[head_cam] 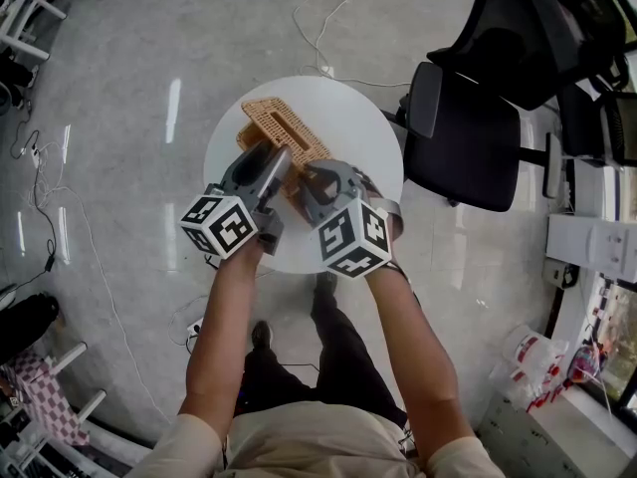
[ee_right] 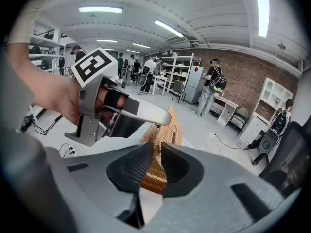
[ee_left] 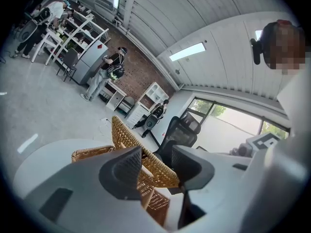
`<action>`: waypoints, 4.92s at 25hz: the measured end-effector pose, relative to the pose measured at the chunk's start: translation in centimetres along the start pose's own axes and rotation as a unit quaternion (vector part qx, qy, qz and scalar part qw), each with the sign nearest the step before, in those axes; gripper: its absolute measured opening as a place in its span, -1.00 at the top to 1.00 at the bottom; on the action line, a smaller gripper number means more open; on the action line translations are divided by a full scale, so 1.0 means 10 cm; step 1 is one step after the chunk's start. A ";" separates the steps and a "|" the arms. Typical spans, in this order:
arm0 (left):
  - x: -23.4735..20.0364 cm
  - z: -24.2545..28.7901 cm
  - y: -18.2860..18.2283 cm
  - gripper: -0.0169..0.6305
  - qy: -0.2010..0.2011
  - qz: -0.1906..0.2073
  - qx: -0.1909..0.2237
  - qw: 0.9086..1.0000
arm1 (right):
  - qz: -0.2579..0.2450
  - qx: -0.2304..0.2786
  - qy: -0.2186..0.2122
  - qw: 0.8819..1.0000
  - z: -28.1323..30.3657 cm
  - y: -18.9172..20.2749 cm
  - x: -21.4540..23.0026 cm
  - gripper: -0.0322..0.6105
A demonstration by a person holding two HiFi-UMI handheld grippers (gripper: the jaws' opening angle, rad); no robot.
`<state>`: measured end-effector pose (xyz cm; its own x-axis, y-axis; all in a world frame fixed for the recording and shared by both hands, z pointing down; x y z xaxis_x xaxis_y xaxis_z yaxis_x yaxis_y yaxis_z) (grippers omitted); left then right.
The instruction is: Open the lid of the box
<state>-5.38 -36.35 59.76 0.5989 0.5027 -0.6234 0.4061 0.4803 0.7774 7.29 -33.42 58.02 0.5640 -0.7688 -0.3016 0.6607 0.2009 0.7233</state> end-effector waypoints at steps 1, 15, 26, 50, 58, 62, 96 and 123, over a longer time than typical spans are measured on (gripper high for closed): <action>0.01 0.00 -0.01 0.40 0.001 0.000 -0.001 1.000 | 0.001 -0.001 0.001 1.000 0.00 0.00 0.01 0.75; 0.22 -0.02 -0.32 0.41 0.013 0.046 -0.004 0.999 | 0.015 -0.010 0.019 1.000 -0.09 0.02 0.30 0.78; 0.26 -0.20 -0.47 0.46 -0.001 0.078 -0.008 0.997 | 0.043 -0.013 0.044 0.998 -0.13 0.10 0.61 0.78; 0.36 -0.62 -0.90 0.48 -0.039 0.117 0.007 0.992 | 0.183 -0.016 0.077 0.980 0.07 0.65 1.25 0.75; 0.51 -0.83 -1.16 0.48 -0.054 0.135 0.015 0.989 | 0.203 -0.039 0.081 0.975 0.16 0.76 1.40 0.75; 0.54 -0.97 -1.29 0.48 -0.059 0.141 0.019 0.988 | 0.194 -0.074 0.086 0.974 0.26 0.82 1.44 0.77; 2.17 -1.63 -2.36 0.73 0.012 0.338 -0.017 0.941 | 0.116 0.126 0.129 0.977 -2.18 -1.45 1.49 0.92; 3.44 -2.42 -2.69 0.85 0.019 0.458 -0.007 0.889 | 0.041 0.208 0.113 0.971 -4.05 -2.28 0.55 0.93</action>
<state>-12.46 -14.61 15.38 0.6498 0.7111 0.2684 -0.2488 -0.1347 0.9591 15.45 -17.62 14.72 0.7321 -0.5976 -0.3270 0.3778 -0.0432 0.9249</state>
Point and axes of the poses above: the fingertips, and each gripper's own axes: z forward along the fingers, x to its right, y out of its underside, the point moved 8 cm from there along -z, backward along the fingers, and after that the axes turned 8 degrees about y, right-handed, at the moved point
